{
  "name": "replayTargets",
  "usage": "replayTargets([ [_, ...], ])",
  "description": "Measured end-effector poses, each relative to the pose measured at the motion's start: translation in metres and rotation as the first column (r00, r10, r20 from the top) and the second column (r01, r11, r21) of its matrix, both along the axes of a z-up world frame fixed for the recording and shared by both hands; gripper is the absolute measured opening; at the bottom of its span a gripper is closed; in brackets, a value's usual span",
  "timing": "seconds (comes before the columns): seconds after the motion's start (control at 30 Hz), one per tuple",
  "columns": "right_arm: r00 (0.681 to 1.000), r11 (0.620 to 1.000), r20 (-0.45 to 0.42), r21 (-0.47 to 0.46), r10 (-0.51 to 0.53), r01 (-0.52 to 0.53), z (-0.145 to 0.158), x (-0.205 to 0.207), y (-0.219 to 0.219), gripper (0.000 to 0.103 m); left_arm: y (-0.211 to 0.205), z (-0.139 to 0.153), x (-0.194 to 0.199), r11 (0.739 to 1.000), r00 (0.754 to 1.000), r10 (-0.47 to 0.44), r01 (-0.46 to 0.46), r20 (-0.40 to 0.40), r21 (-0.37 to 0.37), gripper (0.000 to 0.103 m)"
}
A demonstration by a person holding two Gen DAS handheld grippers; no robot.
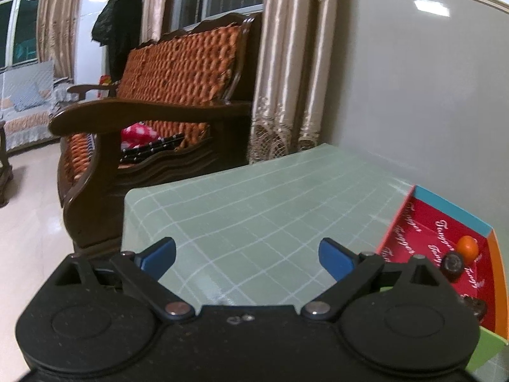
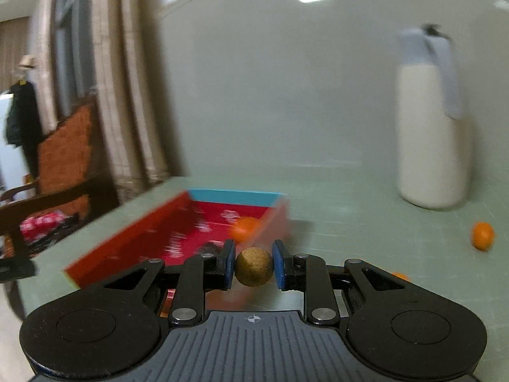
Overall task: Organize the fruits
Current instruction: 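Carry the tan nut over the box and open the right gripper, then grasp the tangerine on the table with the left gripper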
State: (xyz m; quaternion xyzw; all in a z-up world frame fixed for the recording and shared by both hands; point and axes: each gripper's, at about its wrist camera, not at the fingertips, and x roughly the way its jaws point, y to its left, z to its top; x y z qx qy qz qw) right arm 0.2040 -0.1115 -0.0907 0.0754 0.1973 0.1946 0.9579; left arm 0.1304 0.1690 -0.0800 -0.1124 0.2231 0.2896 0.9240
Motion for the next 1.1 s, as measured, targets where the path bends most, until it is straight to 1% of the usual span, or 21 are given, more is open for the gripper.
replayTargets([
  [0.13,0.998,0.998,-0.003,-0.019,0.063,-0.063,0.006,-0.003,0.031,0.025,0.01,-0.002,-0.001,0.999,1.0,0.018,-0.018,-0.017,-0.038,0.091],
  [0.3,0.994,0.992,-0.016,-0.052,0.112,-0.113,0.013,0.003,0.067,0.025,0.018,-0.003,-0.003,0.997,0.999,0.032,-0.033,-0.021,-0.069,0.091],
  [0.47,0.99,0.987,-0.048,-0.083,0.133,-0.137,0.012,0.011,0.096,0.025,0.022,-0.003,-0.006,0.996,0.999,0.04,-0.041,-0.014,-0.08,0.091],
  [0.57,0.99,0.987,-0.071,-0.094,0.123,-0.13,0.009,0.016,0.106,0.027,0.024,-0.003,-0.006,0.995,0.999,0.044,-0.046,-0.015,-0.09,0.091],
  [0.6,0.99,0.988,-0.076,-0.094,0.117,-0.124,0.008,0.016,0.106,0.039,0.025,-0.003,-0.006,0.995,0.999,0.045,-0.047,-0.015,-0.093,0.091],
  [0.63,0.991,0.99,-0.079,-0.09,0.106,-0.113,0.008,0.016,0.106,0.066,0.025,-0.003,-0.006,0.994,0.999,0.047,-0.048,-0.015,-0.096,0.091],
  [0.67,0.993,0.992,-0.072,-0.082,0.092,-0.098,0.007,0.013,0.103,0.079,0.026,-0.003,-0.006,0.994,0.999,0.048,-0.049,-0.014,-0.099,0.091],
  [0.7,0.996,0.994,-0.055,-0.075,0.076,-0.08,0.008,0.01,0.1,0.088,0.026,-0.003,-0.006,0.994,0.999,0.048,-0.049,-0.013,-0.102,0.091],
  [0.77,0.997,0.995,-0.02,-0.074,0.07,-0.072,0.013,0.003,0.095,0.088,0.026,-0.003,-0.006,0.993,0.999,0.048,-0.049,-0.012,-0.103,0.091],
  [0.9,0.999,0.997,0.011,-0.062,0.054,-0.053,0.023,-0.006,0.081,0.088,0.024,-0.003,-0.004,0.994,0.999,0.04,-0.041,-0.014,-0.098,0.091],
  [1.03,0.999,0.999,0.053,-0.048,0.004,-0.001,0.033,-0.019,0.052,0.088,0.016,-0.003,-0.002,0.997,1.0,0.025,-0.027,-0.018,-0.075,0.091],
  [1.07,0.998,0.999,0.062,-0.044,-0.014,0.017,0.035,-0.023,0.043,0.089,0.014,-0.003,-0.002,0.997,1.0,0.02,-0.022,-0.019,-0.069,0.091],
  [1.1,0.997,0.998,0.068,-0.04,-0.035,0.038,0.037,-0.027,0.033,0.095,0.012,-0.004,-0.001,0.998,1.0,0.017,-0.018,-0.02,-0.062,0.091],
])
